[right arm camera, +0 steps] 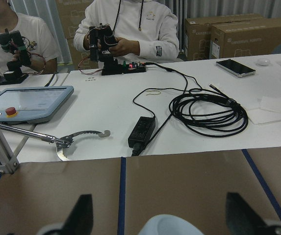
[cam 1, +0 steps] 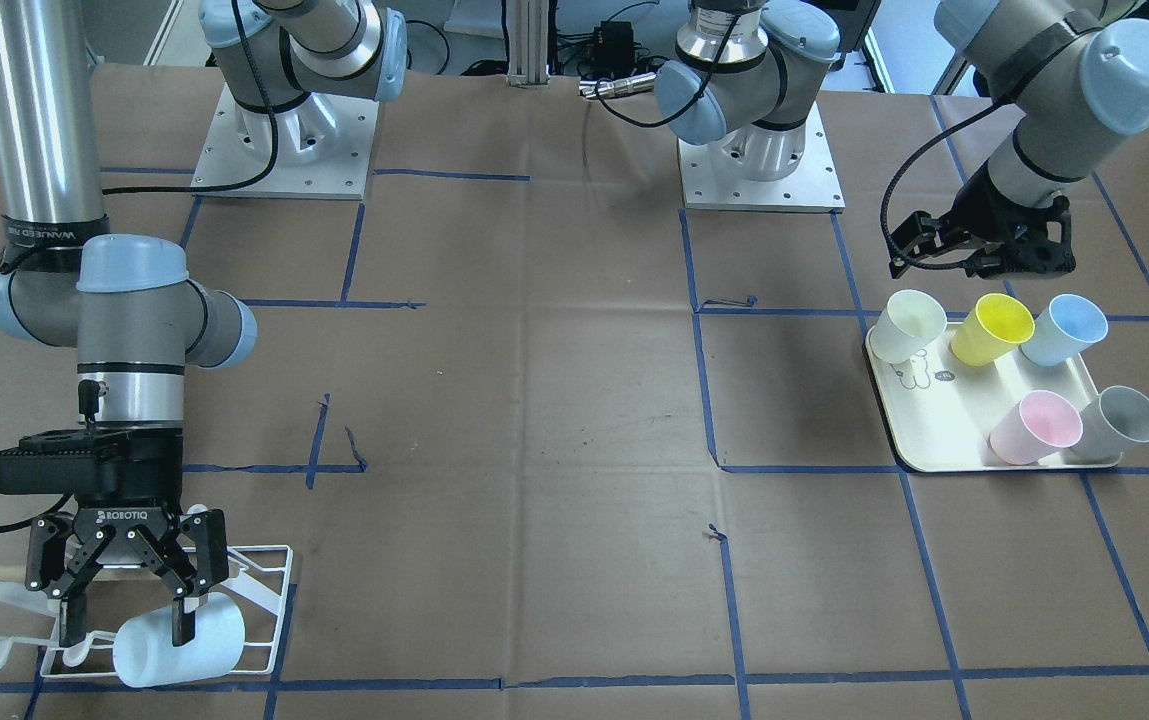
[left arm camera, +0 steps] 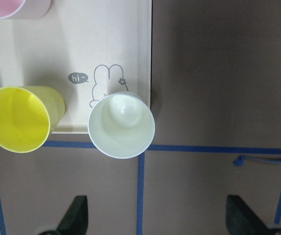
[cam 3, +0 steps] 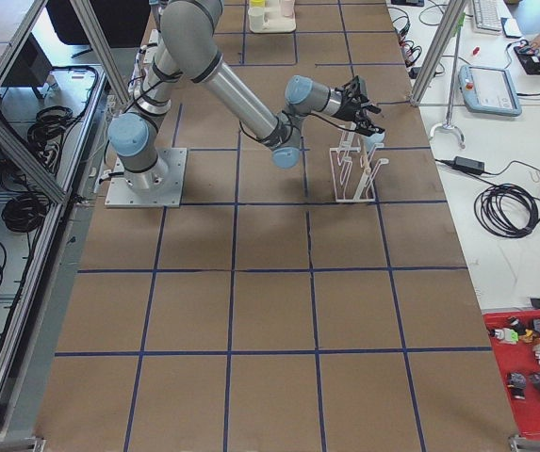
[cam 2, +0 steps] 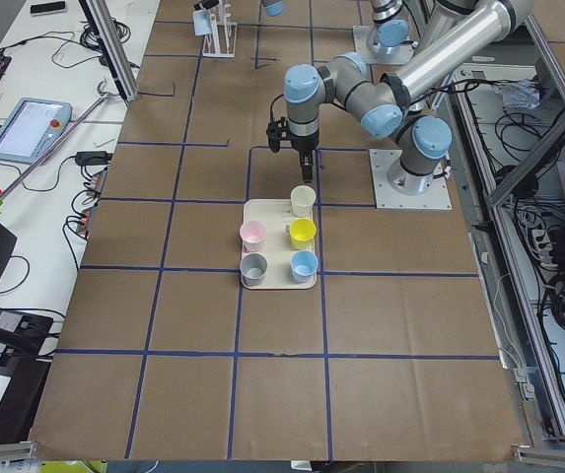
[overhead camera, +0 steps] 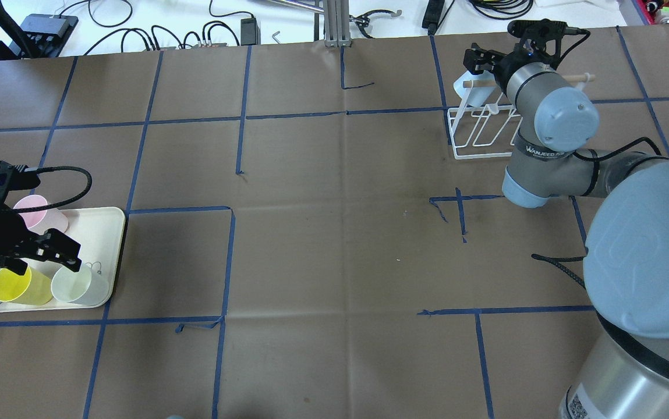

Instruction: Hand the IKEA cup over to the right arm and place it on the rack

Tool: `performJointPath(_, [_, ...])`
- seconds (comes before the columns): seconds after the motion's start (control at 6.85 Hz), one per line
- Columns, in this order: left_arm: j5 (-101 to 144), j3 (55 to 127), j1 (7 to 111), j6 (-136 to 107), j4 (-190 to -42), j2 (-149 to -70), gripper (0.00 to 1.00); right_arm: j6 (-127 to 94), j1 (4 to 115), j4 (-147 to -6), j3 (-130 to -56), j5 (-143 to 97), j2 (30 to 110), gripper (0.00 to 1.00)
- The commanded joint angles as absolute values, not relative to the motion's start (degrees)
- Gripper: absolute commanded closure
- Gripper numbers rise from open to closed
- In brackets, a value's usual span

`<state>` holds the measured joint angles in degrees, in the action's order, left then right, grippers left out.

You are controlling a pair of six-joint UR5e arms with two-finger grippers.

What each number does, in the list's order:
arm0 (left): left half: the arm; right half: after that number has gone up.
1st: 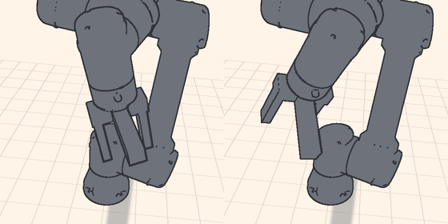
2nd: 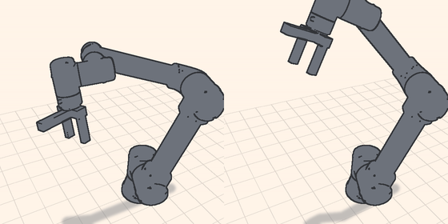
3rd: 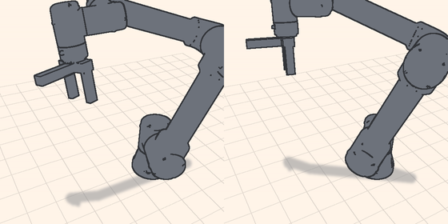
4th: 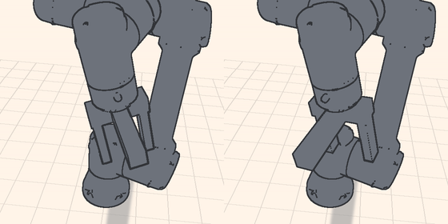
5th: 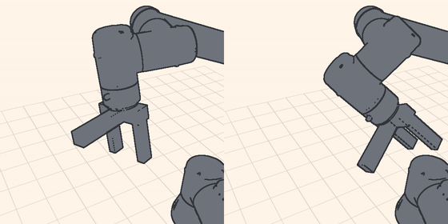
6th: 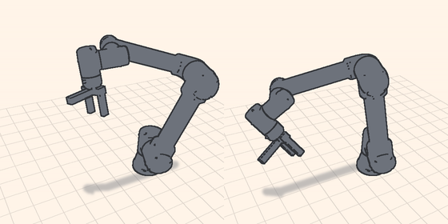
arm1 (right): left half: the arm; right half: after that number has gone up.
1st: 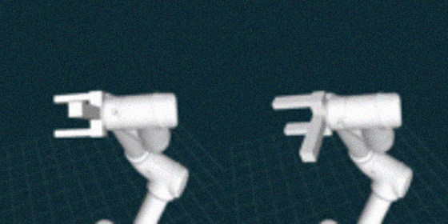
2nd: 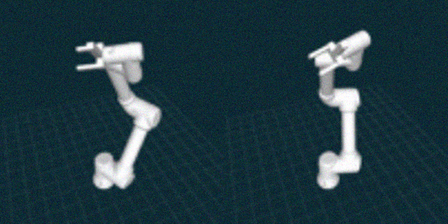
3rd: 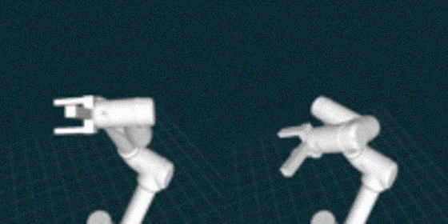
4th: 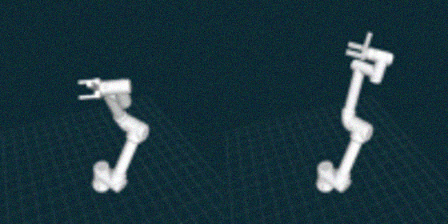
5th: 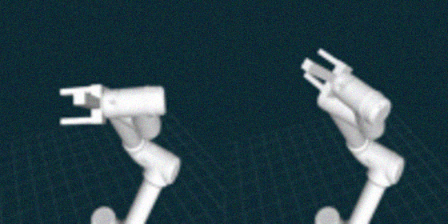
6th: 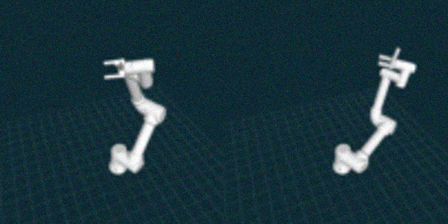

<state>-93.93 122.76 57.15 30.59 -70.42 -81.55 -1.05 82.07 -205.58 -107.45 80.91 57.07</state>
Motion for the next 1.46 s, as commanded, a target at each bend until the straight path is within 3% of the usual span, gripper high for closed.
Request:
performJointPath(0.0, [-93.69,128.39,57.13,30.59,-60.68,-84.71,0.01,-0.97,82.09,-205.4,-107.05,80.6,57.22,0.0])
performJointPath(0.44, [-93.78,131.12,57.39,30.59,-56.25,-88.41,0.01,-3.23,82.18,-205.49,-106.17,73.42,60.27,0.0])
performJointPath(0.73, [-94.04,130.87,57.39,30.85,-56.34,-88.42,0.02,-6.33,82.26,-201.39,-106.96,72.95,67.11,0.0])
performJointPath(0.88, [-94.13,130.7,57.39,31.72,-56.34,-88.5,0.28,-8.24,82.44,-200.66,-108.01,69.29,70.63,0.0])
performJointPath(1.02, [-94.3,130.61,57.31,32.16,-56.42,-88.51,0.67,-14.0,82.62,-200.65,-110.11,66.82,74.14,0.0])
performJointPath(1.17, [-94.31,130.61,57.22,32.17,-56.51,-88.51,0.92,-17.89,82.88,-200.65,-113.09,66.62,78.36,0.0])
performJointPath(1.31, [-94.22,130.52,57.04,32.25,-56.6,-88.51,1.0,-21.41,84.01,-200.74,-116.16,66.53,82.66,0.0])
